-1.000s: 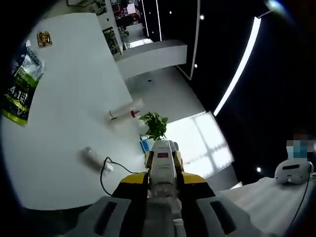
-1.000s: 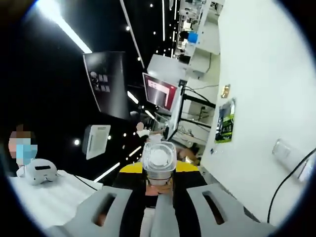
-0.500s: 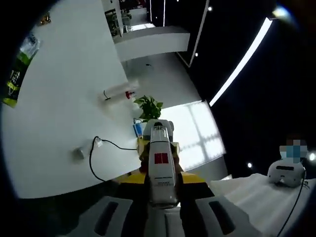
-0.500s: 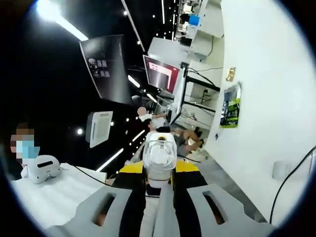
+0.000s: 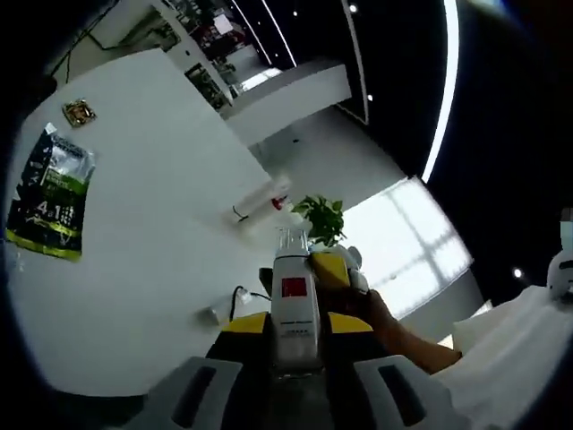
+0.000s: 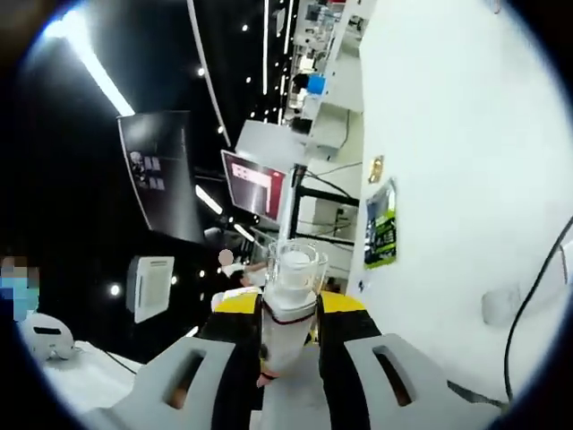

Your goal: Arrange the skincare products in the storage area until every visible bottle or jar stands upright without overlapping.

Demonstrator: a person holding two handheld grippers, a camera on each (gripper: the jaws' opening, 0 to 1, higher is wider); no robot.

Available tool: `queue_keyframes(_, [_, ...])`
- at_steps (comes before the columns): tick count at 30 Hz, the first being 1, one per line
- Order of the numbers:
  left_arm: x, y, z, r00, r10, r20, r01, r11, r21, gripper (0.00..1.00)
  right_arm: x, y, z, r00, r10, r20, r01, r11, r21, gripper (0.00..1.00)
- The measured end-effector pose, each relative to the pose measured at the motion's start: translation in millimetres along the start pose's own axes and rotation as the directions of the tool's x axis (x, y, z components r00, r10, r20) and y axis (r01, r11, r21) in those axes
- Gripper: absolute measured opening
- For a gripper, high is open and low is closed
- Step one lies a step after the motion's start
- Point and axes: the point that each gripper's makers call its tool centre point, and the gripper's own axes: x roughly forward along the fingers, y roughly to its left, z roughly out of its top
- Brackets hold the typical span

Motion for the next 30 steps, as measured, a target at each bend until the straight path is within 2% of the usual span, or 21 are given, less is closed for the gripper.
queue_keyframes(1, [0.9, 2.7, -1.2, 1.0, 0.031, -0.001, -0.031, 0.999, 0.039, 0.22, 0.8, -1.1, -1.8, 1.0, -0.006, 0.004, 0.006, 1.0, 0.003, 0.22])
queue_keyframes(2, [1.2, 2.9, -1.7, 0.999, 0.038, -0.003, -0.037, 0.998, 0.054, 0.22, 1.3, -1.0, -3.0, 1.0, -0.009, 0.01, 0.009, 1.0, 0.003, 0.22])
queue_keyframes(4, [2.4, 5.8, -4.4, 0.996, 0.089, -0.007, -0.087, 0.985, 0.148, 0.22, 1.6, -4.0, -4.3, 0.999, -0.036, 0.021, 0.036, 0.999, 0.0, 0.22])
queue_keyframes(7, [4.1, 8.8, -9.1, 0.988, 0.153, -0.015, -0.143, 0.952, 0.269, 0.22, 0.9, -7.8, -4.8, 0.998, -0.062, 0.027, 0.062, 0.998, 0.002, 0.23])
queue_keyframes(8, [4.2, 10.7, -9.6, 0.985, 0.173, -0.014, -0.161, 0.939, 0.304, 0.22, 0.8, -9.2, -4.7, 0.997, -0.072, 0.03, 0.072, 0.997, 0.001, 0.23])
queue_keyframes(9, [4.8, 12.4, -13.1, 0.979, 0.201, -0.027, -0.178, 0.912, 0.369, 0.22, 0.6, -11.9, -6.0, 0.995, -0.094, 0.024, 0.094, 0.995, -0.018, 0.23])
queue_keyframes(12, [6.5, 17.1, -21.1, 0.962, 0.27, -0.036, -0.217, 0.841, 0.496, 0.22, -0.3, -15.9, -7.8, 0.992, -0.126, 0.013, 0.127, 0.991, -0.048, 0.22])
queue_keyframes(14, [6.9, 18.9, -23.7, 0.957, 0.287, -0.036, -0.225, 0.816, 0.533, 0.22, -1.9, -17.0, -8.9, 0.991, -0.13, 0.006, 0.13, 0.99, -0.06, 0.21])
queue_keyframes(18, [6.7, 16.8, -26.2, 0.962, 0.267, -0.05, -0.202, 0.827, 0.525, 0.22, -6.4, -12.4, -12.4, 0.993, -0.112, -0.02, 0.111, 0.991, -0.079, 0.2])
queue_keyframes(22, [8.0, 17.9, -31.5, 0.963, 0.258, -0.085, -0.179, 0.838, 0.516, 0.23, -8.0, -11.2, -16.1, 0.992, -0.11, -0.061, 0.1, 0.985, -0.143, 0.19])
queue_keyframes(23, [9.0, 16.7, -33.1, 0.965, 0.244, -0.097, -0.164, 0.847, 0.506, 0.23, -8.6, -9.8, -16.2, 0.992, -0.106, -0.067, 0.095, 0.983, -0.154, 0.19])
queue_keyframes(24, [9.5, 12.7, -36.5, 0.969, 0.217, -0.122, -0.141, 0.881, 0.452, 0.23, -10.6, -8.9, -18.1, 0.991, -0.1, -0.091, 0.082, 0.979, -0.186, 0.19])
queue_keyframes(26, [9.2, 10.6, -35.5, 0.973, 0.195, -0.126, -0.121, 0.888, 0.443, 0.24, -12.2, -4.1, -18.4, 0.991, -0.081, -0.108, 0.056, 0.976, -0.211, 0.19])
queue_keyframes(29, [11.8, 2.3, -44.0, 0.976, 0.113, -0.187, -0.051, 0.949, 0.31, 0.24, -15.9, 0.0, -24.1, 0.983, -0.074, -0.168, 0.024, 0.959, -0.283, 0.19])
queue_keyframes(30, [12.2, -0.2, -46.0, 0.975, 0.086, -0.203, -0.028, 0.961, 0.274, 0.24, -16.9, 4.2, -27.4, 0.979, -0.063, -0.195, 0.0, 0.951, -0.308, 0.19])
